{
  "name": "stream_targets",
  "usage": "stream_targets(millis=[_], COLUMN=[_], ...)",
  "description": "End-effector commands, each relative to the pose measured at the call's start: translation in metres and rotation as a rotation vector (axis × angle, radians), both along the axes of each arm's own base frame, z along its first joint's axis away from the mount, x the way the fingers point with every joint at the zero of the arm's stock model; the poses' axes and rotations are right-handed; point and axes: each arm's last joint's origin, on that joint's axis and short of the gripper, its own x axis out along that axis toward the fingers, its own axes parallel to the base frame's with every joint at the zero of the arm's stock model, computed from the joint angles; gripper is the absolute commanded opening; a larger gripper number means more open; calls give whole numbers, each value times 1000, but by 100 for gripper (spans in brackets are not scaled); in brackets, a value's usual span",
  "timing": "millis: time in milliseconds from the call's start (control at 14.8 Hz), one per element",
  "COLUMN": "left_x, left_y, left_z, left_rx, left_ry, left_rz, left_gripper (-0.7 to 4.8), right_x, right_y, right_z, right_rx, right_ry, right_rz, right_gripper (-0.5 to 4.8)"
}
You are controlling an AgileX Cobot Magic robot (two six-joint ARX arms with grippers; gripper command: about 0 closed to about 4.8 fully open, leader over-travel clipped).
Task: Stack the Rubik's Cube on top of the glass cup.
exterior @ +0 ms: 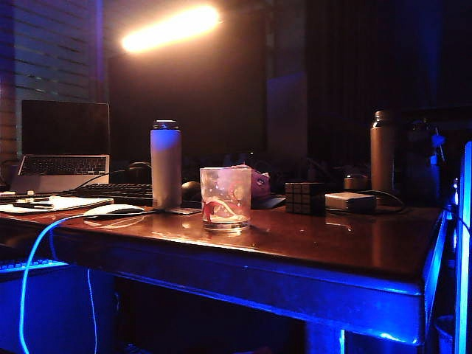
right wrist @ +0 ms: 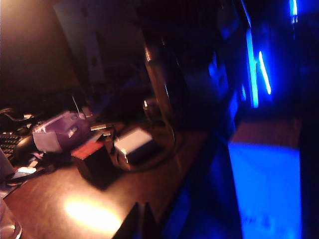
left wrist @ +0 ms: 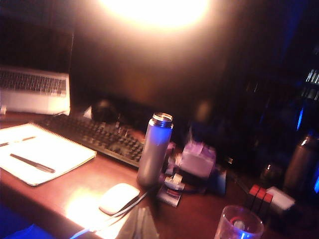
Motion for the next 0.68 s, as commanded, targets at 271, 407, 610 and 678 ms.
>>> stream_targets(millis=[271,407,610,678], left_x=[70,94,104,104], left_y=[-17,-26,-35,-38], left_z=[99,117,129,133], left_rx=[205,216,284,311], left_ry=[374,435,567,597], left_rz=[-542,-628,-686,-639], left_gripper=[-4,-4,-4,-4], right_x=[64,106,177,196], right_y=[-3,-3,3,8], right_z=[76,94,113,118], right_rx=[-148,-159,-142,-147], right_ry=[143,206,273,287], right_rz=[31,147,305,327], right_gripper=[-1,-1,-1,-1])
